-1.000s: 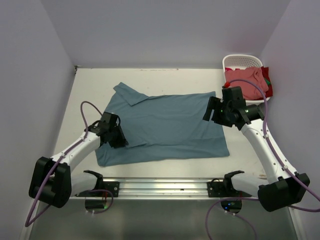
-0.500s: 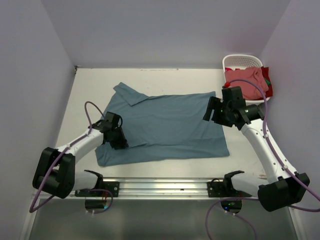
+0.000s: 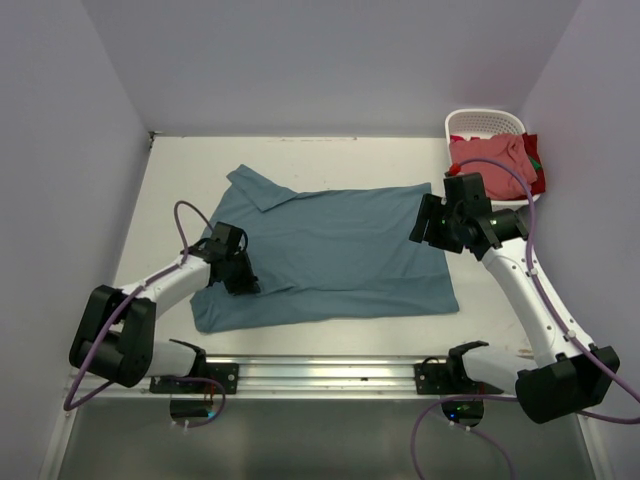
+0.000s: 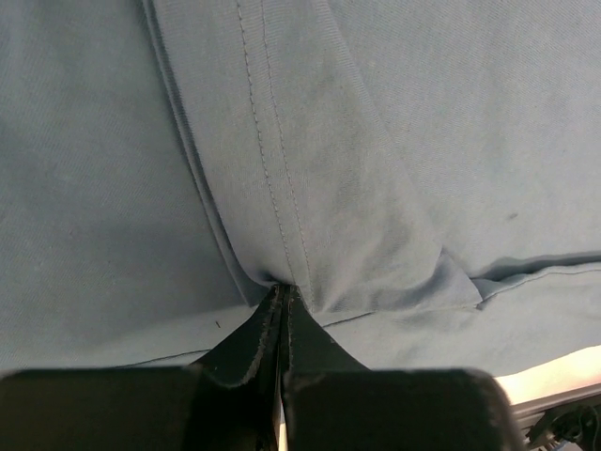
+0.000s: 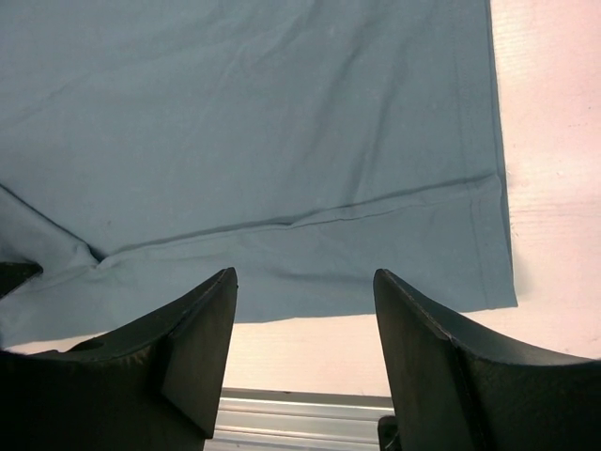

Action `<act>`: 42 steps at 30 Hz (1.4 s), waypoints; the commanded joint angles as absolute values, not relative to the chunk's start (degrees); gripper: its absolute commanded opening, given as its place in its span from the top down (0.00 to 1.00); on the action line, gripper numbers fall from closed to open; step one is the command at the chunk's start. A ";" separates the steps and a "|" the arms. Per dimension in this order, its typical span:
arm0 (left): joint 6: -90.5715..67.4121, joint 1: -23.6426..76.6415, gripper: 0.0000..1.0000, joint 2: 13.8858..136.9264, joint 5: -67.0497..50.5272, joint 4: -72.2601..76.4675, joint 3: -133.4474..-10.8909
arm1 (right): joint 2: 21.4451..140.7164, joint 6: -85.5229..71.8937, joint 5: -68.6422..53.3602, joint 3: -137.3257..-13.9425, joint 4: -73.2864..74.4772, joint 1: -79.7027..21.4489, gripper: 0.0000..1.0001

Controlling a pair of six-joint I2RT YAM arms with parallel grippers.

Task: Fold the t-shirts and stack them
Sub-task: Fold the tshirt

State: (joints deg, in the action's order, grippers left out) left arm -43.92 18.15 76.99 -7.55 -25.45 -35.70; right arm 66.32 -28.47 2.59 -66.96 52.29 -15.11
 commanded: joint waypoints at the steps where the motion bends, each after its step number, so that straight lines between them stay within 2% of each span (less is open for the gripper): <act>1: -43.68 18.72 1.00 76.21 -8.88 -23.02 -37.09 | 64.78 -28.04 3.78 -67.24 51.86 -15.38 0.37; 14: -40.61 20.57 1.00 73.56 -6.42 -26.54 -45.96 | 65.30 -28.12 3.43 -66.53 51.06 -15.38 0.39; 22: -36.57 20.83 1.00 82.26 -9.22 -22.94 -49.83 | 65.65 -28.04 3.43 -66.62 50.63 -15.38 0.39; 42: -27.07 23.73 1.00 103.09 -10.02 -21.97 -68.90 | 67.94 -27.33 3.60 -66.01 49.75 -15.38 0.39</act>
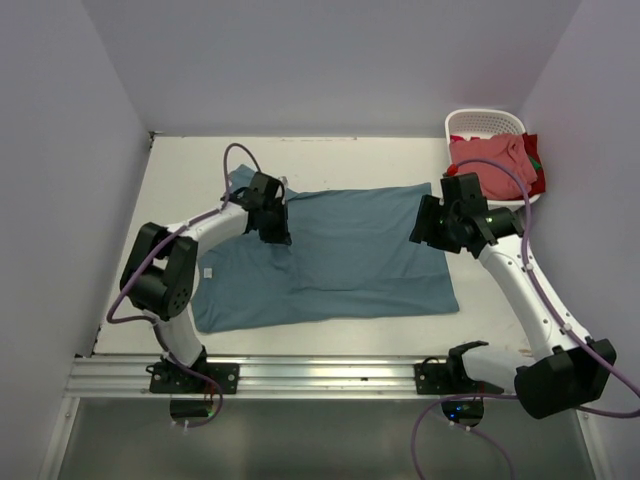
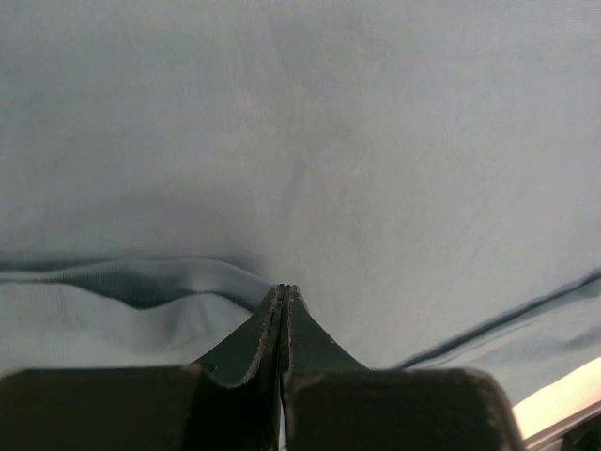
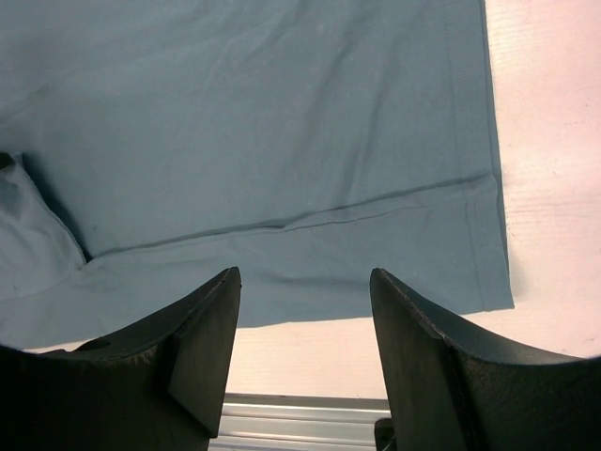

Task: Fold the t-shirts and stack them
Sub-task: Fold the tshirt

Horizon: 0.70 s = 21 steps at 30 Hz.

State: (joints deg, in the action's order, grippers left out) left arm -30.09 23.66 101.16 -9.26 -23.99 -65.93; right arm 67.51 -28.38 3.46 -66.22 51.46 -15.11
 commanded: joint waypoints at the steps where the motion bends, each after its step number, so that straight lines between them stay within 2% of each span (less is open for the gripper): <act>1: -26.90 23.73 1.00 103.62 -10.02 -21.89 -69.69 | 68.03 -27.25 3.60 -66.18 49.75 -15.38 0.39; 5: -25.49 23.73 0.99 105.03 -10.37 -20.22 -70.40 | 68.47 -27.16 3.51 -66.27 49.57 -15.38 0.38; 7: -25.23 23.73 0.94 104.33 -10.02 -19.34 -70.23 | 68.47 -27.07 3.51 -66.36 49.57 -15.38 0.35; 13: -23.73 23.82 0.56 92.48 -13.54 -5.64 -60.67 | 68.91 -27.07 3.43 -66.01 49.22 -15.38 0.28; 15: -23.82 23.82 0.47 88.78 -10.21 -4.31 -59.86 | 69.17 -27.07 3.34 -66.09 48.96 -15.38 0.28; 16: -24.25 23.73 0.39 88.07 -7.76 -5.00 -60.20 | 69.34 -27.07 3.34 -66.18 48.96 -15.38 0.28; 21: -29.35 20.66 0.37 92.71 2.36 -14.05 -66.25 | 70.13 -27.07 2.46 -66.01 47.90 -15.38 0.28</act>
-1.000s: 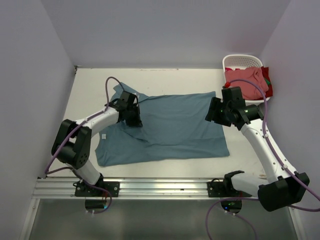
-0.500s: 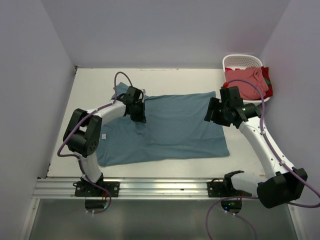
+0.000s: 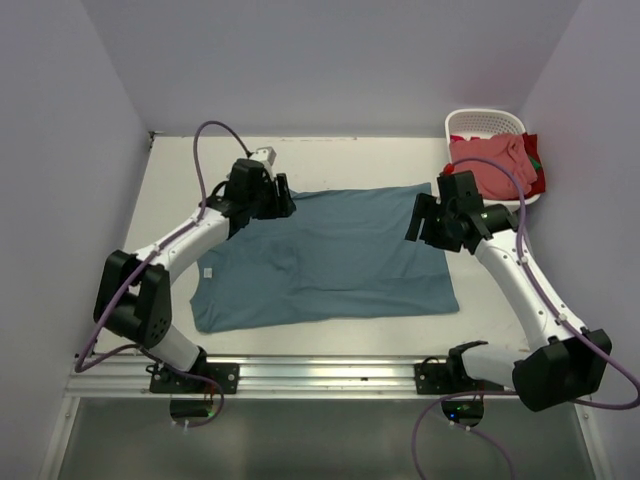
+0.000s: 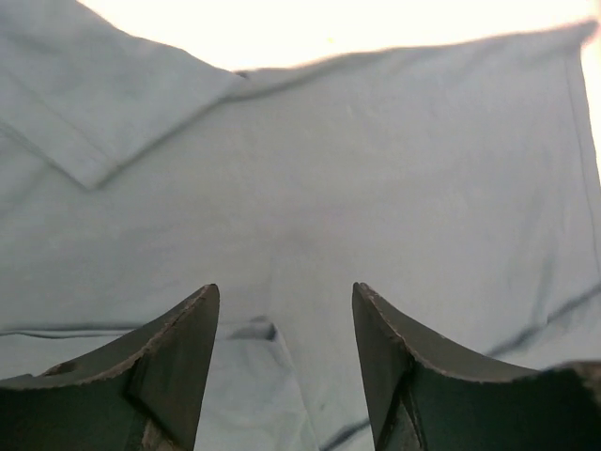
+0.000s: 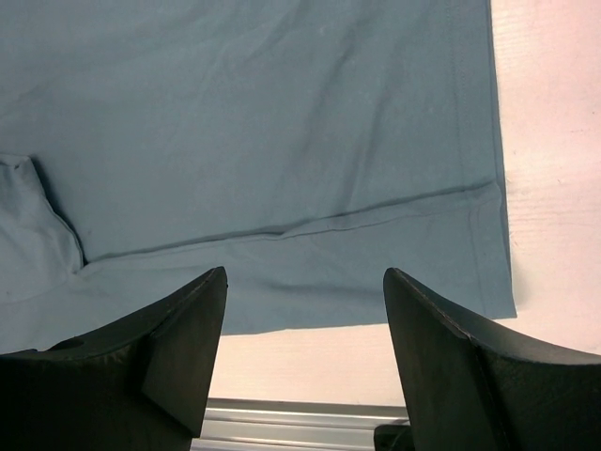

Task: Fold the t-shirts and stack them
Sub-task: Fold the tshirt

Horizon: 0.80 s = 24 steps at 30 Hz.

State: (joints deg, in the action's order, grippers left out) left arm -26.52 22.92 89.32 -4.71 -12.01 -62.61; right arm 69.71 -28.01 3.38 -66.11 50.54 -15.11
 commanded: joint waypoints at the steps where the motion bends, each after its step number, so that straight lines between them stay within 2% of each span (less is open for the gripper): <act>1: -30.31 18.91 0.39 94.38 2.63 -15.45 -69.75 | 70.22 -26.98 2.37 -66.09 47.81 -15.38 0.28; 13: -33.93 7.32 0.48 118.72 0.26 -20.73 -94.80 | 75.49 -23.73 1.06 -68.03 44.74 -15.47 0.28; 24: -31.64 0.09 0.49 133.58 0.26 -28.29 -117.74 | 78.22 -23.55 1.32 -66.88 43.15 -15.38 0.28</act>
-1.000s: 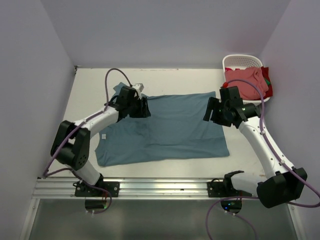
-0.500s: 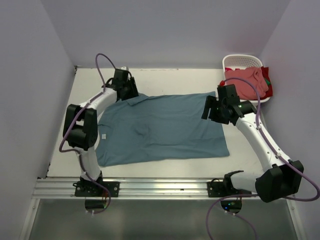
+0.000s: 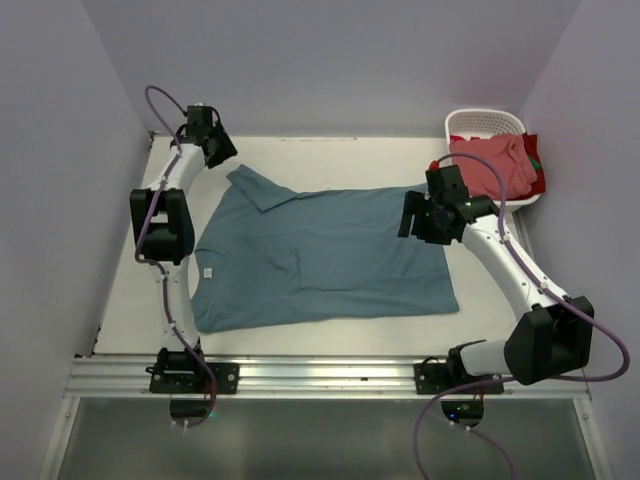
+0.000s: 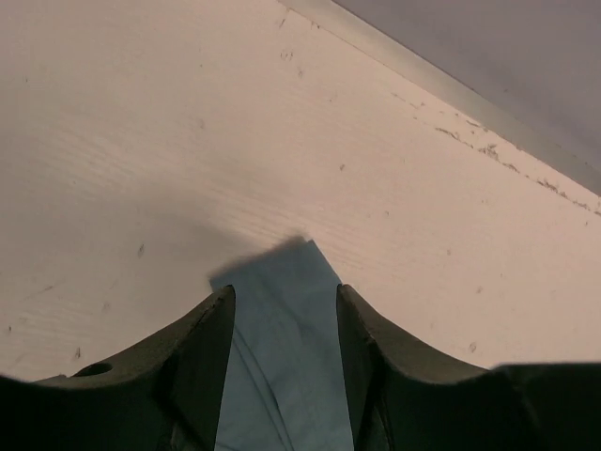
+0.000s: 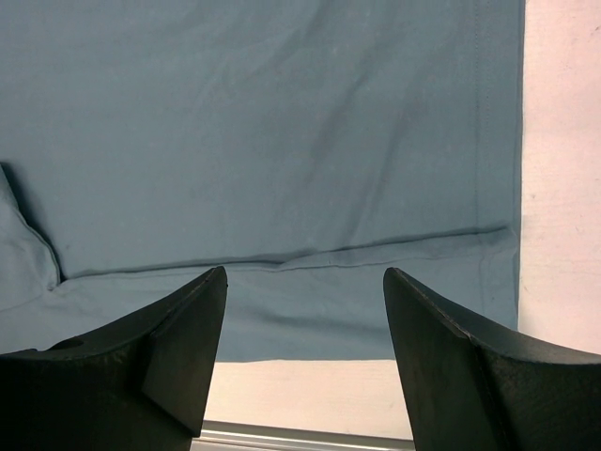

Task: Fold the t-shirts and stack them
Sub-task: Fold the tshirt

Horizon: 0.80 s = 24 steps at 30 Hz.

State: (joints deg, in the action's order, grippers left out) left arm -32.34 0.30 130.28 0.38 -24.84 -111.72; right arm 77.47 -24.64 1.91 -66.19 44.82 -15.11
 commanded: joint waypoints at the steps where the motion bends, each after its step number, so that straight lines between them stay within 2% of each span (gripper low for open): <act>1: -31.21 0.09 0.49 135.94 0.26 -29.95 -119.25 | 78.40 -23.55 1.41 -66.97 43.15 -15.38 0.28; 4: -30.68 0.09 0.51 139.29 -1.04 -31.64 -123.04 | 79.10 -23.64 1.58 -67.59 43.15 -15.38 0.28; 13: -28.83 0.09 0.52 141.68 1.84 -33.83 -123.49 | 81.03 -24.26 1.32 -67.68 42.54 -15.38 0.29; 24: -28.39 0.09 0.54 137.82 7.38 -33.14 -117.78 | 81.74 -24.43 1.50 -67.41 42.10 -15.38 0.29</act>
State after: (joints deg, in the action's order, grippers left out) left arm -30.17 0.45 140.79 4.49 -32.34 -120.14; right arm 81.38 -24.56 1.93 -66.19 43.66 -15.11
